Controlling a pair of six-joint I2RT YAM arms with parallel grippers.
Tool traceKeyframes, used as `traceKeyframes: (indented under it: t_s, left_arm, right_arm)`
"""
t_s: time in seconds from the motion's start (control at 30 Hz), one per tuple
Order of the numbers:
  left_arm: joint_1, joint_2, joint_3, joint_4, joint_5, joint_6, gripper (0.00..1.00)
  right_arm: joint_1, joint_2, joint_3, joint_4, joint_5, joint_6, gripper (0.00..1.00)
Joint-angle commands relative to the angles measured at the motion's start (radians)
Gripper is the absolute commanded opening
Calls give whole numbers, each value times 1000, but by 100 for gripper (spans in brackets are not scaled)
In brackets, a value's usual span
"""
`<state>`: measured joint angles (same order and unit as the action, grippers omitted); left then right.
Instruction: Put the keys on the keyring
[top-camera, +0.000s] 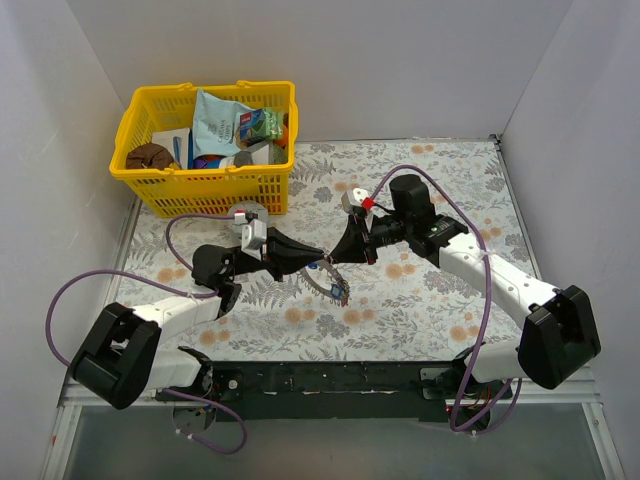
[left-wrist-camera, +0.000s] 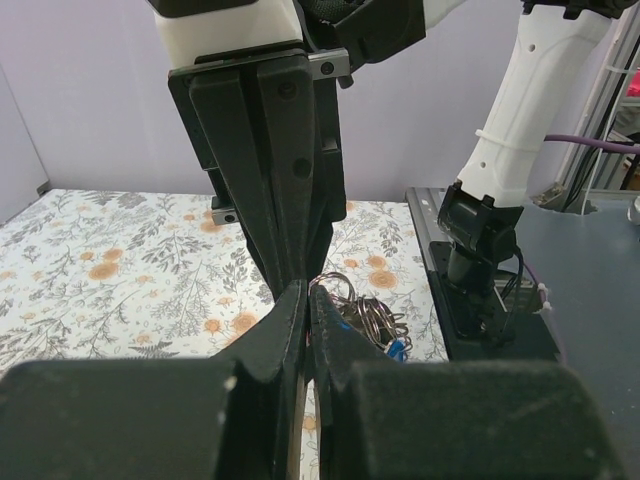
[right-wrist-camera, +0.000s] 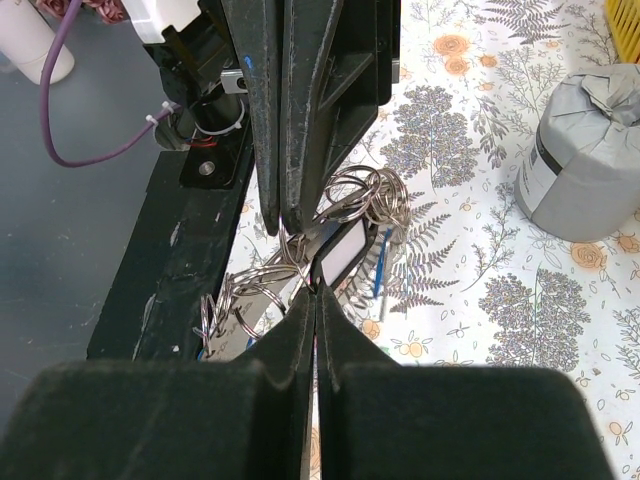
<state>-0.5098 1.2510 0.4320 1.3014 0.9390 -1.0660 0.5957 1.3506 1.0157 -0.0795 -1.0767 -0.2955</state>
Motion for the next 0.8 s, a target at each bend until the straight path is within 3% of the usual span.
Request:
traceKeyframes:
  t_s: [0.0,0.37,0.5,0.6,0.77]
  left_arm:
    - [-1,-13,25,268,-17,-22,0]
    - [-1,18,28,299,-12,-34,0]
    - [-1,-5,17,256,-2,-5,0]
    - [-1,-24,11,214,3,20,0]
    - [1,-32,7,197,17,28,0]
  right_arm:
    - [6,16,4,-14,3,-21,1]
    - [69,12,34,-97,106,-91,5]
    - [43,-40,9,-97,175,-102,30]
    - [23,-93,-3,-91,215,-102,43]
    - [-2,-156,-8,-68,253,-97,53]
